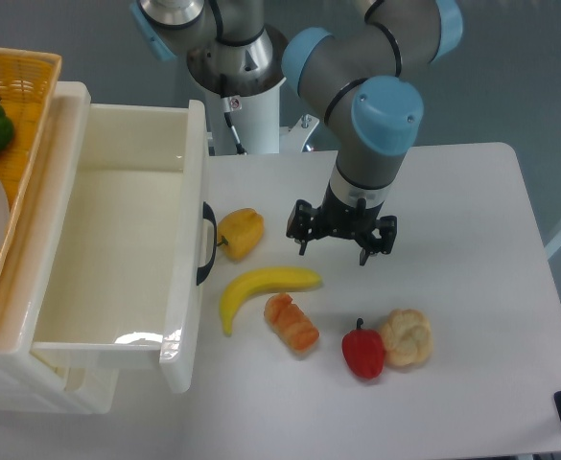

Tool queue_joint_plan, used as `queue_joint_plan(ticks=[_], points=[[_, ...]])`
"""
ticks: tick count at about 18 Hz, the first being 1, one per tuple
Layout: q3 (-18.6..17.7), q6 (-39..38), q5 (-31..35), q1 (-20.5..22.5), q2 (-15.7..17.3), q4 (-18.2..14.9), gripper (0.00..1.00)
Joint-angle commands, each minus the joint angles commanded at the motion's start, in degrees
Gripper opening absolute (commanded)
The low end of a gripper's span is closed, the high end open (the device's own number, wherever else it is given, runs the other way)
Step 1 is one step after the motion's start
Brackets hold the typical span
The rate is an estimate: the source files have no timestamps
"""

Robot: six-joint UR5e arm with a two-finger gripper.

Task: Pick up the square bread
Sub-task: 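Move the open gripper over the orange bread roll and lower it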

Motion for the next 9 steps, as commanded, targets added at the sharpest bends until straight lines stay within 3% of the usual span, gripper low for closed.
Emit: queue_joint_plan(ticks=[9], points=[[2.8, -13.3, -0.4, -1.1, -6.2, 3.4, 1.0]])
